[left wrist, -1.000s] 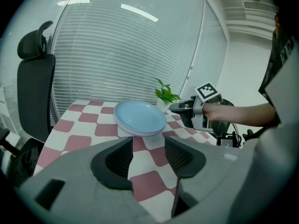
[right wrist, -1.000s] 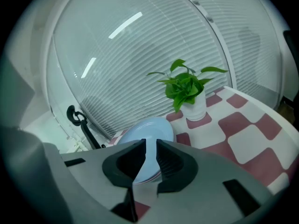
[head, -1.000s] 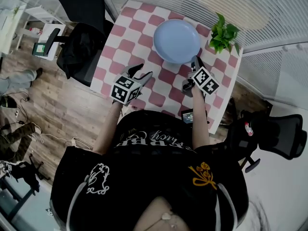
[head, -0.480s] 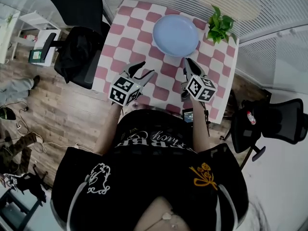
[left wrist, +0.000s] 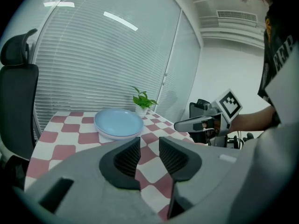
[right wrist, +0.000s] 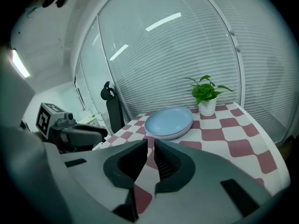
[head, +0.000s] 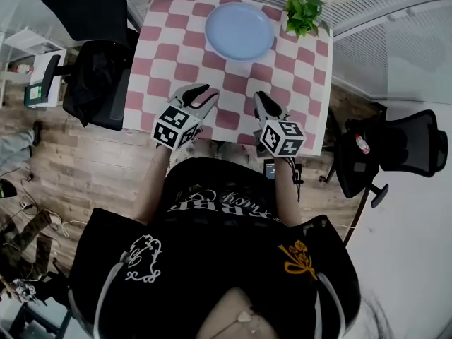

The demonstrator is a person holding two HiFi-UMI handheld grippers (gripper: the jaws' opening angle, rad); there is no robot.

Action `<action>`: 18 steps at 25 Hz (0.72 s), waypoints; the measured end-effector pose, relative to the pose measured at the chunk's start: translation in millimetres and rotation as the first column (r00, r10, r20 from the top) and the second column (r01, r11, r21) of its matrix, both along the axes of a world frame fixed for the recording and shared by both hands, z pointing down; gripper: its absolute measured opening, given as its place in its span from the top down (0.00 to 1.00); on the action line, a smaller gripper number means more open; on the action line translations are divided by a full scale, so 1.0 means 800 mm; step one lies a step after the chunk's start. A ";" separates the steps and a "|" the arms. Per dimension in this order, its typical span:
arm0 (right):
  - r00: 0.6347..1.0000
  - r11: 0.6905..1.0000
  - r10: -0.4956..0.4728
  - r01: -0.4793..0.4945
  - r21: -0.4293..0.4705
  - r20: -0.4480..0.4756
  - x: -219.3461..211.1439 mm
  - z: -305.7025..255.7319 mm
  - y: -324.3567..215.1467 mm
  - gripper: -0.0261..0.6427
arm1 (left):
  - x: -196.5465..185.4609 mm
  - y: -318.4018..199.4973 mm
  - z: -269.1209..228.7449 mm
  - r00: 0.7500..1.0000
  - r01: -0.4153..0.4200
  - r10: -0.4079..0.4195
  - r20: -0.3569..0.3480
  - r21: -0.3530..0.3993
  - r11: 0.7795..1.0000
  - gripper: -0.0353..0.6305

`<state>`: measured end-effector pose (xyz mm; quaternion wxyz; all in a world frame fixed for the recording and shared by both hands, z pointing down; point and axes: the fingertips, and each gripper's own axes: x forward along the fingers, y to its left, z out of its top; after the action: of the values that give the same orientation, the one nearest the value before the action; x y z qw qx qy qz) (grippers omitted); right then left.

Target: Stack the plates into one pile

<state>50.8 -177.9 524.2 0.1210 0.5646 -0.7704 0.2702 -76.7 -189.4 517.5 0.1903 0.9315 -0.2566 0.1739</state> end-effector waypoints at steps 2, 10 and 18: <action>1.000 1.000 -0.007 0.007 0.011 -0.004 0.000 -0.004 0.006 0.89 | 0.006 0.005 -0.007 1.000 -0.006 0.006 -0.015 0.013 1.000 0.76; 0.997 0.997 -0.071 0.071 0.025 0.000 0.003 -0.008 0.052 0.89 | 0.041 0.044 -0.024 0.999 -0.026 0.027 -0.025 0.039 0.999 0.76; 0.989 0.989 -0.140 0.142 0.045 -0.041 0.048 -0.017 0.142 0.89 | 0.098 0.136 -0.042 1.000 0.005 -0.003 -0.026 0.056 0.998 0.76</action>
<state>89.6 -64.4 510.4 0.1406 0.5166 -0.8122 0.2317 1.9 -80.3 484.3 0.1677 0.9381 -0.2608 0.1542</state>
